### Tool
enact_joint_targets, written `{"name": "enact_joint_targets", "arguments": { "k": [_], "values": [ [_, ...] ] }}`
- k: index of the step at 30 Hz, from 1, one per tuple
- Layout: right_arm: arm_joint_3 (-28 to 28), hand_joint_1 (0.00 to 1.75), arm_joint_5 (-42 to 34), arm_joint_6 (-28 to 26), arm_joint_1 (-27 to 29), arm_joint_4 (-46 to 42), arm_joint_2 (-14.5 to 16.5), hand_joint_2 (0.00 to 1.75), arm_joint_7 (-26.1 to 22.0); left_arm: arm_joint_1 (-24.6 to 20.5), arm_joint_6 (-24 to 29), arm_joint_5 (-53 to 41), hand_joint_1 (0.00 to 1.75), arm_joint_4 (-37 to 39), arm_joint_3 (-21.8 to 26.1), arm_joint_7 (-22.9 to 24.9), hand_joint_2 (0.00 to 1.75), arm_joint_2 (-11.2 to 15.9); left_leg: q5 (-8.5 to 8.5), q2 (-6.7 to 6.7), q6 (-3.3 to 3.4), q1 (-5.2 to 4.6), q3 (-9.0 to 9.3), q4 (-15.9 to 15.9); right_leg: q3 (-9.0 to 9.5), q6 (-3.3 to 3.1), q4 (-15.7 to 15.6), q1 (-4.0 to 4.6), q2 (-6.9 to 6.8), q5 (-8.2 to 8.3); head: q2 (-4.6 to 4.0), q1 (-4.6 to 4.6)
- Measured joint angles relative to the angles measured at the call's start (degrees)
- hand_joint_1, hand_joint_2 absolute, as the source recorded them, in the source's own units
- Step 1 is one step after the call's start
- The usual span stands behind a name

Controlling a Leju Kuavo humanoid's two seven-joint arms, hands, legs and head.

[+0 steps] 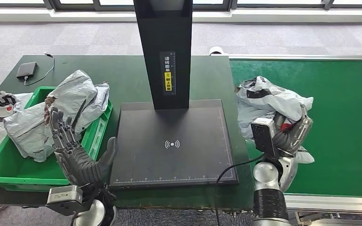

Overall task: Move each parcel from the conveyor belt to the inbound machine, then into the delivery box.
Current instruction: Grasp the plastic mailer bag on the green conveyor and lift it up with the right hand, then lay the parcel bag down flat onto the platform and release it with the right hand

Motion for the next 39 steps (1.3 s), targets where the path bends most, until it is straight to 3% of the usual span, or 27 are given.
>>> {"name": "enact_joint_targets", "arguments": {
  "k": [7,19,20,23,24,30,34,39],
  "values": [
    [10.31,1.75,-3.35,-3.02,-4.45,13.1,1.66,1.75,1.41,-0.36,0.63,-0.46,0.0,0.1,-1.97,0.0,1.75,0.13,0.06,-0.18,-0.06,0.02,-0.02,0.0,0.04,-0.01,0.01,0.01,-0.1,0.01,0.0,0.0],
    [22.64,1.75,-7.48,-3.23,-7.23,24.32,1.71,1.75,6.17,-0.52,0.73,-1.51,0.0,0.57,-2.63,0.0,1.75,0.13,0.04,-0.2,-0.06,0.0,-0.11,0.02,-0.03,0.0,0.0,-0.01,-0.12,0.0,0.0,0.0],
    [23.64,1.53,-8.81,-3.19,-7.56,25.35,1.71,1.75,6.24,-0.52,0.74,-1.52,0.0,0.56,-2.67,0.0,1.75,0.13,0.04,-0.19,-0.07,0.01,-0.11,0.01,-0.03,0.0,0.0,0.0,-0.11,0.0,0.0,0.0],
    [27.55,0.6,-14.54,-2.01,-8.46,28.84,1.71,1.75,6.21,-0.59,0.74,-1.98,0.0,0.56,-3.05,0.0,1.75,0.13,0.05,-0.18,-0.07,0.01,-0.1,0.01,-0.03,0.0,0.0,0.01,-0.1,0.0,0.01,0.0],
    [28.94,0.51,-16.0,-1.29,-8.78,30.01,1.71,1.75,6.47,-0.62,0.74,-2.16,0.0,0.57,-3.24,0.0,1.75,0.13,0.05,-0.18,-0.07,0.01,-0.1,0.01,-0.03,0.0,0.0,0.01,-0.11,0.0,0.01,0.0],
    [35.93,0.51,-17.92,0.87,-9.96,34.77,1.71,1.75,8.4,-0.72,0.75,-2.25,0.0,0.57,-3.78,0.0,1.75,0.15,0.05,-0.21,-0.07,0.03,-0.1,0.01,-0.04,-0.01,0.01,0.02,-0.12,0.0,0.0,0.0],
    [37.51,0.0,-18.07,0.93,-10.39,36.29,1.71,1.75,8.45,-0.73,0.75,-2.25,0.0,0.57,-3.83,0.0,1.75,0.15,0.05,-0.19,-0.07,0.02,-0.11,0.02,-0.03,0.0,0.0,0.01,-0.1,0.0,0.01,0.0],
    [39.3,0.0,-20.29,1.16,-10.9,37.51,1.71,1.75,9.07,-0.68,1.26,-2.36,0.0,0.46,-3.83,0.0,1.75,0.15,0.05,-0.19,-0.07,0.02,-0.11,0.02,-0.03,0.0,0.0,0.0,-0.11,0.0,0.01,0.0]
  ]
}}
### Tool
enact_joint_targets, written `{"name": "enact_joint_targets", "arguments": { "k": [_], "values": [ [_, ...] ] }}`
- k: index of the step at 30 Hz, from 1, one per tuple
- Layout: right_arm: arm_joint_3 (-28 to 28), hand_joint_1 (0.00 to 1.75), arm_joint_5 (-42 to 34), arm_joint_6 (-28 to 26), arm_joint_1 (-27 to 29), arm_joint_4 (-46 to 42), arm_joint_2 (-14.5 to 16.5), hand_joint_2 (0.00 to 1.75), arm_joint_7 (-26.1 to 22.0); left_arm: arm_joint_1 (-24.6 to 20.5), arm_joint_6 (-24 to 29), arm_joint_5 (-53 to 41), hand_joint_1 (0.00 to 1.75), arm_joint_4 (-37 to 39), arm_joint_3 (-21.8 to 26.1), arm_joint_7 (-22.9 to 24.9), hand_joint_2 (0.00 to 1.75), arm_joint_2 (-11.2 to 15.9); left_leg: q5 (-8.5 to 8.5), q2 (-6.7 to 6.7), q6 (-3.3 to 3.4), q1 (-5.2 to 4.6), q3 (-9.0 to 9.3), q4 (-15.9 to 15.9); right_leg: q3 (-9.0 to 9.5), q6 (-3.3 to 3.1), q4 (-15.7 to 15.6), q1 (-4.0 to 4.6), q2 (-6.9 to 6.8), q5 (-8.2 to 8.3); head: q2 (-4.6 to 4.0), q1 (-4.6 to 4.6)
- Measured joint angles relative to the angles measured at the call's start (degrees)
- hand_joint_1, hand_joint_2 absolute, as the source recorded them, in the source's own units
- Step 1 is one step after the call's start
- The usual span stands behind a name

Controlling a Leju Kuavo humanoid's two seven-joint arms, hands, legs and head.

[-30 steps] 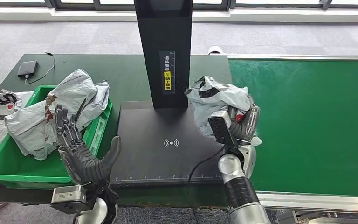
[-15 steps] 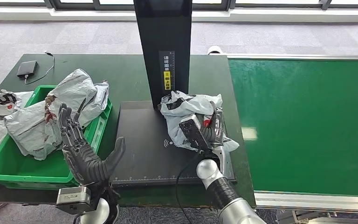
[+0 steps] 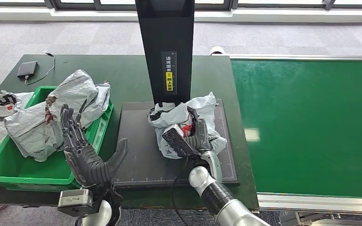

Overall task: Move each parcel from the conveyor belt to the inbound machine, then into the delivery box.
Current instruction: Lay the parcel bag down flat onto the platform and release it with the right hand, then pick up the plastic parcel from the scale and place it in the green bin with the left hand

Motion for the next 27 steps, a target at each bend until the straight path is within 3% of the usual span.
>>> {"name": "enact_joint_targets", "arguments": {
  "k": [4,8,12,19,23,27],
  "values": [
    [1.86,0.0,-3.72,0.13,-0.19,0.48,0.0,1.75,-1.22,0.12,0.69,-0.78,0.0,-0.25,0.0,0.0,1.75,0.01,0.0,0.0,0.0,0.0,0.0,0.0,0.0,0.0,0.0,0.01,0.0,0.0,0.0,0.0],
    [2.3,0.0,-8.09,0.38,-0.27,0.49,0.0,0.0,-5.65,0.89,1.47,-0.97,0.0,-1.04,0.0,0.0,1.75,0.02,0.0,0.0,0.0,0.01,0.0,0.0,0.0,0.0,0.0,0.01,0.0,0.0,0.0,0.0],
    [1.74,0.0,-9.42,-0.61,0.08,-1.79,-0.03,0.0,-11.41,1.97,1.83,-1.01,0.0,-1.86,0.0,0.0,1.75,0.02,0.0,0.01,0.0,0.01,0.0,0.0,-0.03,0.0,0.0,0.01,0.01,0.0,0.0,0.0],
    [-3.7,0.0,-2.44,0.26,3.83,-14.84,-0.13,0.0,-10.79,3.64,1.84,-1.56,0.0,-2.79,0.0,0.0,1.75,0.02,-0.01,0.02,0.0,0.0,-0.01,0.0,-0.06,0.0,-0.01,0.0,0.01,-0.01,-0.01,0.0],
    [-7.27,0.0,0.67,3.06,7.58,-23.87,-0.39,1.75,-9.07,4.15,1.24,-1.86,0.0,-2.96,0.02,0.0,1.75,-0.01,-0.01,0.01,0.0,-0.01,-0.01,0.01,-0.06,0.0,-0.02,0.0,0.0,-0.01,-0.01,0.0],
    [-10.61,0.0,4.36,7.05,10.22,-31.32,-1.08,1.75,-5.66,4.19,0.07,-2.64,0.0,-2.98,0.1,0.0,1.75,-0.03,-0.01,0.04,0.0,-0.01,0.0,0.01,-0.06,0.0,-0.02,0.0,0.01,0.0,0.0,0.0]
  ]
}}
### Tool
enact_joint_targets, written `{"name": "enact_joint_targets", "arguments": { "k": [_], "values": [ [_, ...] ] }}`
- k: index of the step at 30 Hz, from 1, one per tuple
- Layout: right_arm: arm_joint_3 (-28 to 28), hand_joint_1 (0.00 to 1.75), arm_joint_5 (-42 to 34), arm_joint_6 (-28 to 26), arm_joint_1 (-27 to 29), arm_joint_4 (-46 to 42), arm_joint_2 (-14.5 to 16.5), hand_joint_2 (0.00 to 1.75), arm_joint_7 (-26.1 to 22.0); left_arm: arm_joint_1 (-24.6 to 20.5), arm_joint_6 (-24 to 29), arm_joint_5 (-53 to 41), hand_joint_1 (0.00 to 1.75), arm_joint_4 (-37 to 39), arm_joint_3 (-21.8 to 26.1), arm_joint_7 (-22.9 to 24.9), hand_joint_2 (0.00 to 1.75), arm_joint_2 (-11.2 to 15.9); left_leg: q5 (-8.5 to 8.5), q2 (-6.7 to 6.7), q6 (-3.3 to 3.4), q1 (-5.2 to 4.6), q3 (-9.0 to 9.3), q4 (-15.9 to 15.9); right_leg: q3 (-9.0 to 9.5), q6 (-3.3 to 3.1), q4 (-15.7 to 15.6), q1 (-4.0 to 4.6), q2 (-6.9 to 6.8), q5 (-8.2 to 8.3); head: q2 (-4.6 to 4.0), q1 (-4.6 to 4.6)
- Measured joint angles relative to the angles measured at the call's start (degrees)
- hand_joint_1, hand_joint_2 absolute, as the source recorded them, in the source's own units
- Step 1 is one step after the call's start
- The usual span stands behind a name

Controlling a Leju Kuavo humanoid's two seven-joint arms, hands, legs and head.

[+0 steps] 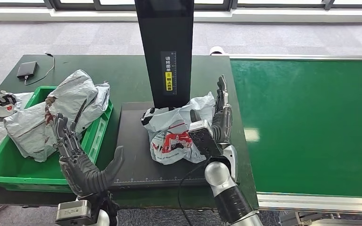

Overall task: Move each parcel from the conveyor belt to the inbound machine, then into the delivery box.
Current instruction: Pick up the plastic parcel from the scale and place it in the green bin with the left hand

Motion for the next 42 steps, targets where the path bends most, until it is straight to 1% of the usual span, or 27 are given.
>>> {"name": "enact_joint_targets", "arguments": {
  "k": [6,12,16,18,20,22,24,26,27,31,33,35,37,40,42],
  "values": [
    [-2.93,0.0,0.87,1.15,1.81,-5.2,-0.59,1.75,0.85,0.01,-0.23,-0.27,0.0,0.0,0.08,0.0,1.75,-0.03,0.0,0.03,0.0,0.0,0.01,0.0,0.0,0.0,0.0,0.0,0.01,0.0,-0.01,0.0],
    [-4.01,0.0,1.05,1.31,2.37,-6.89,-0.78,1.75,0.95,0.02,-0.27,-0.27,0.0,0.01,0.11,0.0,1.75,-0.04,0.0,0.03,0.0,0.01,0.01,0.0,0.0,0.0,0.0,0.01,0.03,0.0,-0.01,0.0],
    [-5.12,0.0,2.12,2.38,2.63,-7.08,-0.82,1.75,1.33,0.03,-0.95,-1.0,0.0,0.03,0.16,0.0,1.75,-0.1,0.0,0.02,0.0,0.0,0.01,0.0,0.0,0.0,0.0,0.0,0.02,0.0,-0.01,0.0],
    [-5.97,0.0,2.87,0.93,2.98,-7.65,-0.83,1.75,-0.63,0.01,-1.04,-1.76,0.0,0.07,0.16,0.0,1.75,-0.12,0.0,0.02,0.0,0.0,0.01,0.0,-0.01,0.0,0.0,0.0,0.02,0.0,-0.01,0.0],
    [-6.48,0.0,3.77,-2.57,3.74,-9.74,-0.83,1.75,-4.01,-0.09,-1.12,-2.9,0.0,0.48,0.16,0.0,1.75,-0.14,0.0,0.02,0.0,-0.01,0.01,0.01,-0.02,0.0,0.0,-0.02,0.02,0.0,0.0,0.0],
    [-6.44,0.0,4.54,-6.29,4.61,-13.13,-0.83,1.75,-6.33,-0.61,-1.44,-4.97,0.0,2.15,0.16,0.02,1.75,-0.21,0.0,0.04,0.0,-0.04,0.02,0.01,-0.05,0.0,0.0,-0.03,0.04,0.0,0.01,-0.01],
    [-5.7,0.0,4.97,-9.29,5.17,-16.76,-0.84,1.75,-6.98,-2.25,-1.85,-7.98,0.0,5.93,0.16,0.31,1.75,-0.26,0.0,0.05,0.0,-0.06,0.02,0.01,-0.08,0.0,-0.01,-0.05,0.05,0.0,0.0,0.0],
    [-4.28,0.0,5.47,-11.02,5.42,-19.99,-0.86,1.75,-7.12,-5.4,-1.4,-11.77,0.0,11.21,0.16,1.89,1.75,-0.28,0.0,0.08,0.0,-0.06,0.03,0.01,-0.09,-0.01,-0.01,-0.05,0.06,0.02,0.0,0.0],
    [-3.56,0.0,5.82,-11.31,5.51,-21.32,-0.86,1.75,-7.22,-7.53,-0.73,-14.04,0.0,14.12,0.16,3.58,1.75,-0.32,0.01,0.09,0.0,-0.06,0.04,0.01,-0.09,-0.01,-0.01,-0.05,0.07,0.04,0.0,-0.01],
    [-0.59,0.0,6.19,-11.61,5.64,-25.81,-0.91,1.75,-7.52,-18.36,3.47,-25.86,0.0,30.31,0.19,14.49,1.75,-1.42,0.16,0.07,-0.01,-0.06,0.05,0.01,-0.01,-0.02,0.0,-0.04,0.03,0.17,0.0,0.01],
    [0.8,0.0,5.94,-11.68,5.51,-26.72,-0.94,1.75,-7.54,-23.35,5.22,-29.51,0.0,38.92,0.39,17.0,1.75,-2.46,0.19,0.09,-0.01,-0.05,0.05,0.01,0.0,-0.03,0.01,-0.04,0.05,0.24,0.01,0.01],
    [1.65,0.0,5.75,-11.7,5.41,-27.14,-0.95,1.75,-7.53,-26.84,6.18,-30.8,0.0,45.78,0.79,17.26,1.75,-3.51,0.2,0.12,-0.01,-0.06,0.05,0.01,-0.01,-0.03,0.01,-0.05,0.1,0.28,0.01,0.02],
    [2.15,0.0,5.62,-11.71,5.39,-27.47,-1.0,1.75,-7.51,-28.92,6.57,-31.0,0.0,50.47,1.23,17.11,1.75,-4.27,0.2,0.13,-0.01,-0.06,0.04,0.01,-0.02,-0.02,0.01,-0.05,0.12,0.29,0.0,0.02],
    [2.6,0.0,5.57,-11.74,5.39,-27.83,-1.07,1.75,-7.5,-30.57,6.75,-31.09,0.0,54.76,1.63,16.97,1.75,-4.86,0.19,0.1,-0.01,-0.06,0.02,0.01,-0.04,-0.02,0.01,-0.04,0.11,0.27,0.01,0.02],
    [2.72,0.0,5.28,-11.71,5.41,-27.96,-1.09,1.75,-7.5,-31.33,7.11,-32.19,0.0,56.72,1.73,18.1,1.75,-5.04,0.19,0.1,-0.01,-0.05,0.0,0.01,-0.05,-0.03,0.01,-0.04,0.11,0.26,0.0,0.02]
  ]
}}
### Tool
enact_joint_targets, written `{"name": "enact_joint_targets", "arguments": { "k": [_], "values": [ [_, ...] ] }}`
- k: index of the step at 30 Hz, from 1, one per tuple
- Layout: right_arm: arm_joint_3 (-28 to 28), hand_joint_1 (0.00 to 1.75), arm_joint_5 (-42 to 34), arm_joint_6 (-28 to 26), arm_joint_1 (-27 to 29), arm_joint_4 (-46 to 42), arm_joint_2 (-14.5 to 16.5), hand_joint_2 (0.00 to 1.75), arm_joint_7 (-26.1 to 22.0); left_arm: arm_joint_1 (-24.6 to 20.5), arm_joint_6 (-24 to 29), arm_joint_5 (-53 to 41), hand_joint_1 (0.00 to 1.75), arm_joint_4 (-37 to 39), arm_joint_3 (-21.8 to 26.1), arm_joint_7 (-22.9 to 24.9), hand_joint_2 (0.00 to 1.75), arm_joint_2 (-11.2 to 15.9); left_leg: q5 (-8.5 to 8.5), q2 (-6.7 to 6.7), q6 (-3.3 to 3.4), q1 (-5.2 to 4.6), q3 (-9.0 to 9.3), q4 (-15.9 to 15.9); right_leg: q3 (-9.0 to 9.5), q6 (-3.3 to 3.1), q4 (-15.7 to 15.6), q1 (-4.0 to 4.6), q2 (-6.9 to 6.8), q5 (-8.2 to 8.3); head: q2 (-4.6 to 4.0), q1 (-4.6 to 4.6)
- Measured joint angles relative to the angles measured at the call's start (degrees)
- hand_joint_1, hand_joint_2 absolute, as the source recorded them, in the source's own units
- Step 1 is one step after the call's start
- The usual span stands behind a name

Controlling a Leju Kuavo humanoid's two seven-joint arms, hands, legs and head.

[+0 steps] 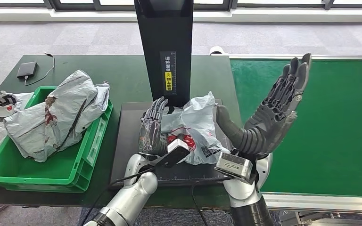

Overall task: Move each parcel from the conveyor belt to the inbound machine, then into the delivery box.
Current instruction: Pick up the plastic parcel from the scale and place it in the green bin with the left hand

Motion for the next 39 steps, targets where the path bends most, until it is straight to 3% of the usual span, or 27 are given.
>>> {"name": "enact_joint_targets", "arguments": {
  "k": [8,12,16,22,27,35,39],
  "values": [
    [0.7,0.0,-2.29,0.29,-0.13,-0.05,-0.07,1.75,0.01,-2.61,0.32,-13.38,0.0,8.69,1.44,11.97,1.75,0.03,0.0,0.0,0.0,0.0,-0.02,-0.01,-0.02,-0.01,0.0,0.0,-0.02,-0.01,-0.02,0.0],
    [0.96,0.0,-2.72,0.21,-0.23,-0.03,-0.09,1.75,0.02,-3.53,-3.9,-22.33,0.02,11.56,1.6,20.16,1.75,0.11,0.0,-0.01,0.01,0.0,-0.02,-0.01,0.0,-0.01,0.0,0.0,-0.02,-0.01,-0.01,0.0],
    [0.97,0.0,-3.11,0.25,-0.28,-0.01,-0.1,1.75,0.02,-4.4,-10.82,-28.75,1.75,13.59,1.44,24.79,1.75,0.1,0.0,-0.06,0.01,0.0,-0.01,-0.01,0.03,-0.01,0.0,0.0,-0.06,-0.01,0.0,0.0],
    [0.97,0.0,-3.75,0.09,-0.25,0.05,-0.21,1.75,0.03,-5.7,-19.44,-32.73,1.75,15.62,1.34,25.63,1.75,-0.3,0.0,-0.14,0.01,0.0,0.15,-0.01,0.24,0.02,-0.01,-0.01,-0.13,-0.06,0.0,-0.01],
    [0.92,0.0,-2.98,-0.05,0.68,-0.05,-0.52,1.75,0.03,-6.97,-21.71,-34.6,1.75,16.53,1.33,26.37,1.75,-0.82,-0.01,-0.12,0.02,-0.01,0.29,-0.01,0.37,0.02,-0.01,-0.01,-0.13,-0.05,-0.01,-0.01],
    [0.45,0.0,-0.88,-0.14,1.71,-1.56,-0.74,1.75,0.03,-8.27,-18.59,-36.19,1.75,17.3,0.86,27.24,1.75,-0.98,0.0,-0.02,0.01,0.0,0.35,0.0,0.35,0.0,-0.01,0.0,-0.08,-0.03,0.0,-0.01],
    [0.21,0.0,0.04,-0.15,2.33,-2.67,-0.83,1.75,0.03,-7.99,-5.85,-36.48,1.75,17.11,0.55,27.61,1.75,-1.0,0.0,0.0,0.01,0.0,0.25,0.0,0.22,-0.01,-0.01,0.0,-0.06,-0.02,-0.01,0.0]
  ]
}}
